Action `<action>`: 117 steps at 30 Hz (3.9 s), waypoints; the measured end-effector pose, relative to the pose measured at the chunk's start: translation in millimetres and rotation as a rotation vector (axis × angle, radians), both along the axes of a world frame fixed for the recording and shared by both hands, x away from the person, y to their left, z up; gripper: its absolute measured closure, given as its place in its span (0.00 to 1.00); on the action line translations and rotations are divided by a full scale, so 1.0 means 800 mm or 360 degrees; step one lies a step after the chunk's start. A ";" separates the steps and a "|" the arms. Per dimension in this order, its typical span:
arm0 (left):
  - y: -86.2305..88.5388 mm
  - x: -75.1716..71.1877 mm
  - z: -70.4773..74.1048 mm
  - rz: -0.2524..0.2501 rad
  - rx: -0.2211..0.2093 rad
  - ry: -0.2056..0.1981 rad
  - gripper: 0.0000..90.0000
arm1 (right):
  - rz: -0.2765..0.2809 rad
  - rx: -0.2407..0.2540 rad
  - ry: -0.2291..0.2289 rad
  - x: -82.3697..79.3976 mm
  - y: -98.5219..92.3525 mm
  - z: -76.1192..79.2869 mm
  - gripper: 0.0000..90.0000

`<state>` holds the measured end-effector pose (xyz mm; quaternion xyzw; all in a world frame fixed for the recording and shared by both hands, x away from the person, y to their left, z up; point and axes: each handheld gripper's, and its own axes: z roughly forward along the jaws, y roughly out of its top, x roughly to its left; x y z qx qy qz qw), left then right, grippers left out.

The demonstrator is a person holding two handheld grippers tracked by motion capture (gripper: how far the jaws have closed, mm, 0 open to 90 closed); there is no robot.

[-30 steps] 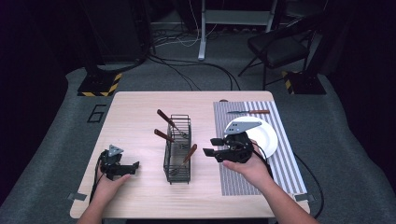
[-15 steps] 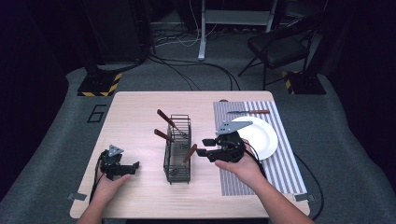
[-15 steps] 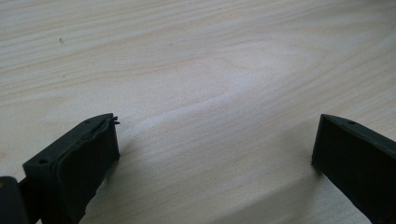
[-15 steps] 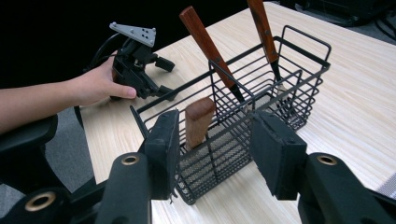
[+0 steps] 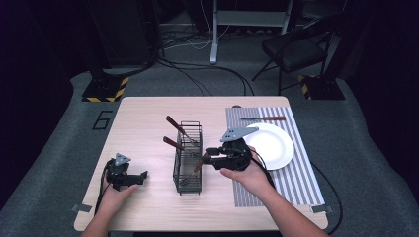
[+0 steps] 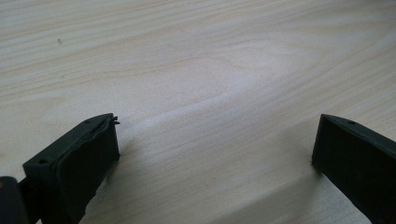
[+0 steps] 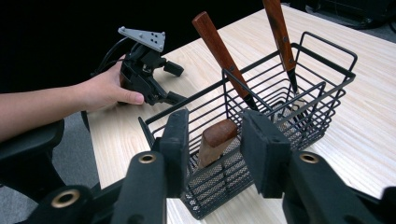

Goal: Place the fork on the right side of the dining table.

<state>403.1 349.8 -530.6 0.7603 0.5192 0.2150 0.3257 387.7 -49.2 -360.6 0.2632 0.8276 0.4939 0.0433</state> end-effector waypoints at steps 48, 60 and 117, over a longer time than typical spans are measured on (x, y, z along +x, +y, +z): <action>0.000 0.000 0.000 -0.0002 0.0002 -0.0001 0.00 | 0.0030 0.0068 -0.0142 0.000 0.016 0.063 0.83; 0.000 0.000 0.000 -0.0003 0.0003 -0.0001 0.00 | 0.0027 0.0082 -0.0203 -0.005 0.012 0.100 0.83; 0.000 0.000 0.000 -0.0007 0.0008 0.0001 0.00 | -0.0229 0.0074 -0.0249 -0.012 -0.103 0.072 0.83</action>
